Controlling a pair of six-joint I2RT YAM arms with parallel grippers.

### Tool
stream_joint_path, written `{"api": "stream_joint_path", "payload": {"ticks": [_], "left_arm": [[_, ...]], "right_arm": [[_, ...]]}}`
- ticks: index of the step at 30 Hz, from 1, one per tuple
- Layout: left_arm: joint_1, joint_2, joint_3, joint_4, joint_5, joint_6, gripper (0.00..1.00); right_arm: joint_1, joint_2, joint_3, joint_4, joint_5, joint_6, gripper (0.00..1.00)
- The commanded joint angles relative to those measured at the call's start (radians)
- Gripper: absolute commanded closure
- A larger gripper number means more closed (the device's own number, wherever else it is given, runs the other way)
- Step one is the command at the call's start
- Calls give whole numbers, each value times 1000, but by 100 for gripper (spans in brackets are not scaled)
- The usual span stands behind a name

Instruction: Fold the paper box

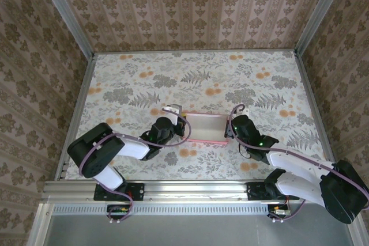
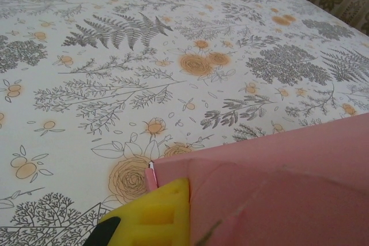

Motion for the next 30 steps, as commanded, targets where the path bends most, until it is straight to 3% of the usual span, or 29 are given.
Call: {"api": "stream_joint_path", "payload": {"ticks": [1, 11, 23, 30], "left_arm": [[-9, 43, -29, -29, -14, 26, 99], [-6, 63, -13, -28, -15, 64, 99], [10, 27, 28, -133, -17, 96, 99], [18, 20, 30, -142, -11, 106, 99]], "right_arm": [[3, -67, -13, -80, -30, -4, 80], [-19, -135, 34, -186, -244, -62, 66], [-65, -362, 66, -347, -471, -93, 69], [-194, -554, 44, -374, -531, 10, 73]]}}
